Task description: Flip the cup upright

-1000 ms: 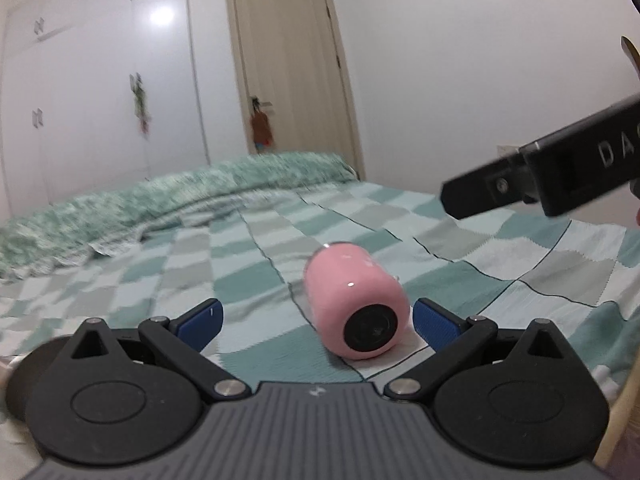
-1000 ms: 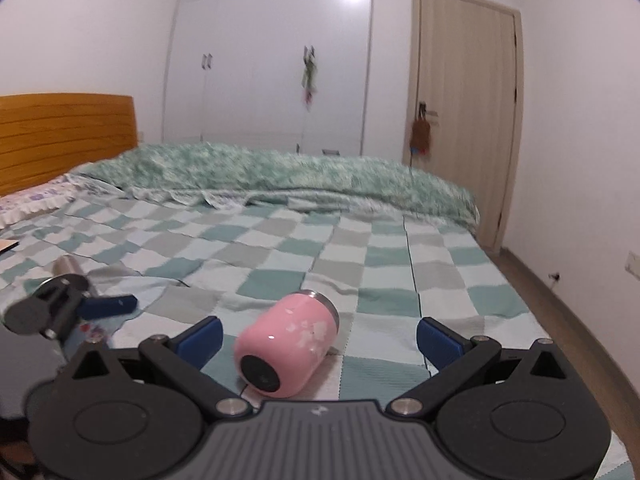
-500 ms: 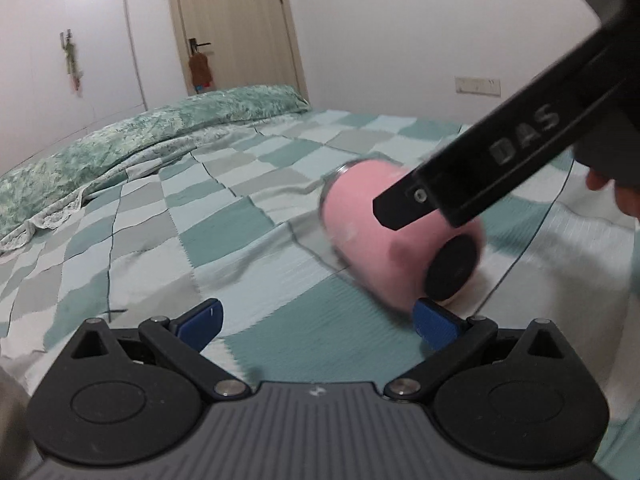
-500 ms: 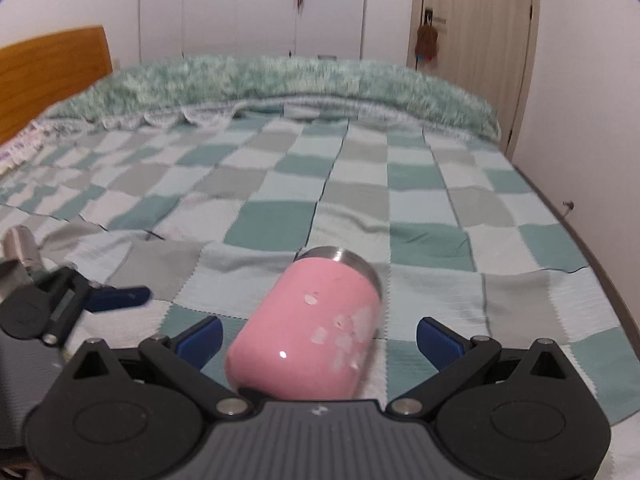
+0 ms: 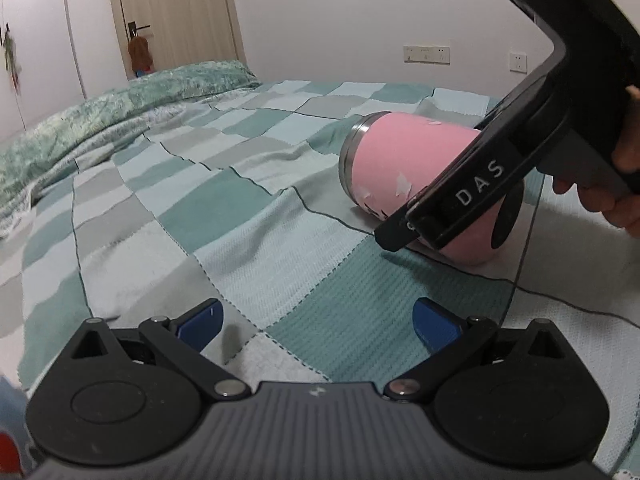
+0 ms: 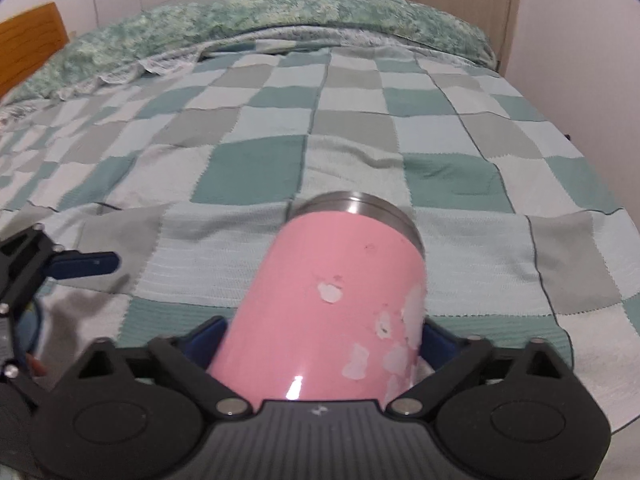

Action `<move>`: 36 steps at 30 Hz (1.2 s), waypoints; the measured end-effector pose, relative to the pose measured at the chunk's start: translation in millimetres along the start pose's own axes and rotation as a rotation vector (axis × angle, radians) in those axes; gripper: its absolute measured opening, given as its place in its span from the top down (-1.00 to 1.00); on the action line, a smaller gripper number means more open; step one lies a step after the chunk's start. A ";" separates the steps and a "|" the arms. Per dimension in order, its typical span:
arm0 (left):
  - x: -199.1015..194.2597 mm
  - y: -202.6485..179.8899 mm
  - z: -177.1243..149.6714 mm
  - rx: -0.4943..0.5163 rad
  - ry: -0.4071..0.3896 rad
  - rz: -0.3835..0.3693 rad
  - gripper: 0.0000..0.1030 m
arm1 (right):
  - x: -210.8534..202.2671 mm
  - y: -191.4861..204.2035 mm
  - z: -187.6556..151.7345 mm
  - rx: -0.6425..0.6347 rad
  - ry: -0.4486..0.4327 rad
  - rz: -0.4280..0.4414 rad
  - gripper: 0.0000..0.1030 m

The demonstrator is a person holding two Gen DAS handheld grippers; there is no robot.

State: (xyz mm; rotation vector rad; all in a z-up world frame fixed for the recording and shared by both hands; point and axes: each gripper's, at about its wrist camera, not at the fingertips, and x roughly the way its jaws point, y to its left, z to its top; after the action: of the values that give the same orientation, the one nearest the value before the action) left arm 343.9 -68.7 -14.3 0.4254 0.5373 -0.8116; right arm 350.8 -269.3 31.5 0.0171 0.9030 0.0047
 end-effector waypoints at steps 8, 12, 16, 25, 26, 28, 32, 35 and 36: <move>-7.7 -2.3 -0.1 -0.011 -0.012 0.031 -1.00 | -7.4 -12.2 2.0 0.075 -0.015 0.034 -0.69; -19.0 -7.4 2.0 -0.003 -0.039 0.043 -1.00 | -22.2 -15.8 -1.8 0.106 -0.051 0.044 -0.68; -38.0 -19.6 6.5 0.003 -0.069 0.041 -1.00 | -48.2 -15.8 -8.8 0.120 -0.076 0.078 -0.68; -93.9 -70.3 11.1 0.023 -0.116 0.051 -1.00 | -120.9 -14.3 -46.8 0.143 -0.112 0.155 -0.68; -100.6 -76.5 10.3 0.027 -0.117 0.057 -1.00 | -126.9 -14.1 -52.9 0.145 -0.110 0.161 -0.68; -113.8 -88.0 6.9 0.031 -0.118 0.070 -1.00 | -139.0 -12.2 -66.8 0.145 -0.106 0.175 -0.68; -138.9 -107.8 -5.8 0.014 -0.111 0.100 -1.00 | -152.4 -6.9 -92.4 0.139 -0.085 0.200 -0.68; -156.0 -118.3 -18.9 -0.021 -0.101 0.130 -1.00 | -153.5 -2.0 -110.0 0.137 -0.058 0.217 -0.68; -160.9 -122.2 -23.4 -0.036 -0.095 0.143 -1.00 | -152.8 0.0 -115.2 0.135 -0.049 0.222 -0.68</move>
State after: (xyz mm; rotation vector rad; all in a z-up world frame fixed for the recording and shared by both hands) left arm 151.4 -40.8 45.2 0.3854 0.4273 -0.6807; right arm 165.8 -269.5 80.1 0.2418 0.8479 0.1497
